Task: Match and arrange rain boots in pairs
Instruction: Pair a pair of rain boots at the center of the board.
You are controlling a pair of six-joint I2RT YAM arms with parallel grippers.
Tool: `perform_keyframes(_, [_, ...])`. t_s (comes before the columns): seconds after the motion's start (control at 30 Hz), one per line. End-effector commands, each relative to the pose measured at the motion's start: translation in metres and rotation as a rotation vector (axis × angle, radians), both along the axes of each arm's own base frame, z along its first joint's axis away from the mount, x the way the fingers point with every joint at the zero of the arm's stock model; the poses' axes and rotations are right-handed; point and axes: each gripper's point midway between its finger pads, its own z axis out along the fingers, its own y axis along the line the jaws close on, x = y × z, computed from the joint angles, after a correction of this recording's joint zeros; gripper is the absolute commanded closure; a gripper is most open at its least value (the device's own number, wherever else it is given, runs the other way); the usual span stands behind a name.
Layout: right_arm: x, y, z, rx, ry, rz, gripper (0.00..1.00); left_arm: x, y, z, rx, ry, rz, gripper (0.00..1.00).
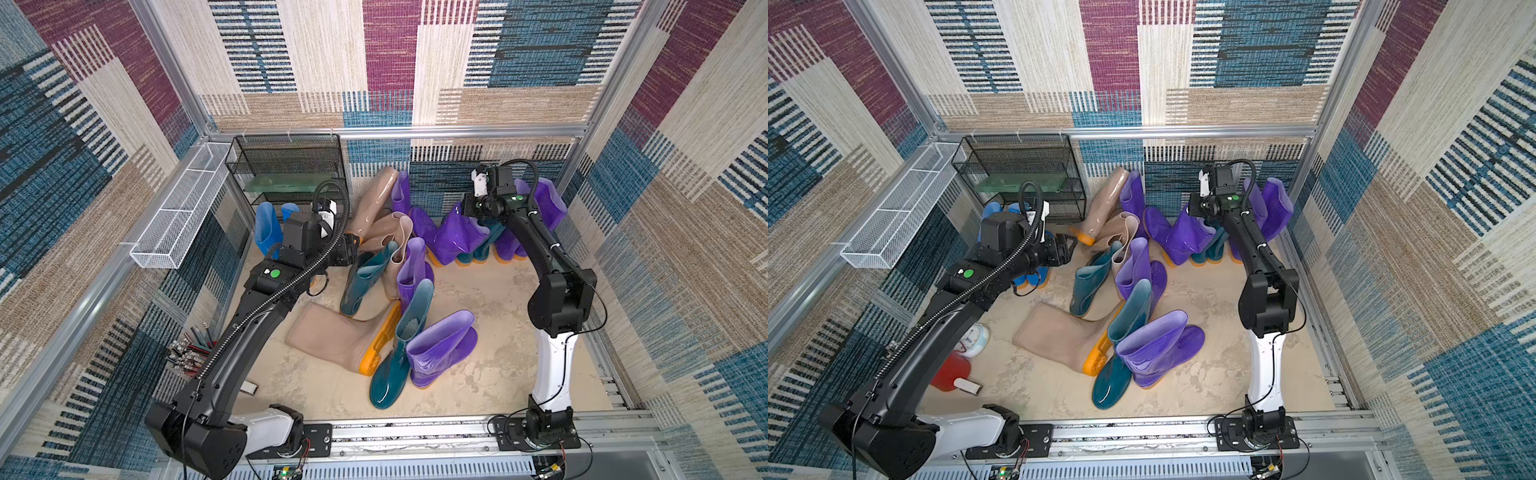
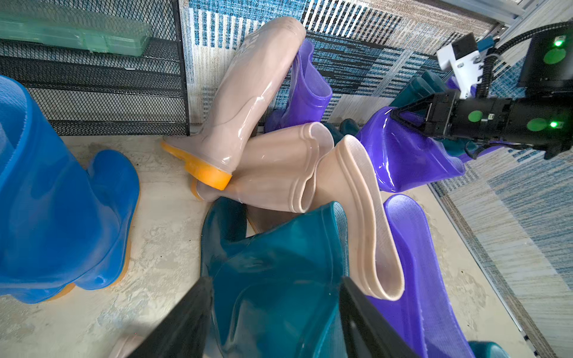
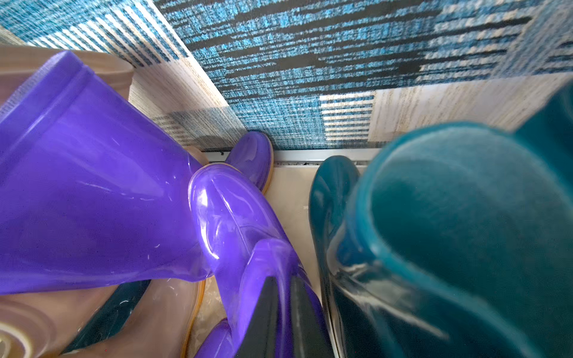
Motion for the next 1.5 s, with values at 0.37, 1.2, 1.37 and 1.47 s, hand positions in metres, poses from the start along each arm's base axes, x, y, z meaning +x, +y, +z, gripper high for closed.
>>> perform_keyframes(0.37, [-0.022,0.011,0.049,0.062,-0.146,-0.023,1.0,0.001,-0.01,0.004,-0.077,0.011,-0.019,0.34])
perform_keyframes(1.2, [0.036,0.074,-0.005,0.147,-0.085,0.171,0.92,-0.003,-0.013,0.012,-0.087,-0.009,-0.038,0.34])
perform_keyframes(1.37, [0.043,0.046,-0.015,0.17,-0.024,0.074,0.43,-0.001,-0.018,0.012,-0.098,-0.005,-0.052,0.34])
perform_keyframes(1.47, [0.037,0.048,0.001,0.134,-0.057,0.068,0.26,0.001,-0.021,0.018,-0.108,-0.008,-0.065,0.34])
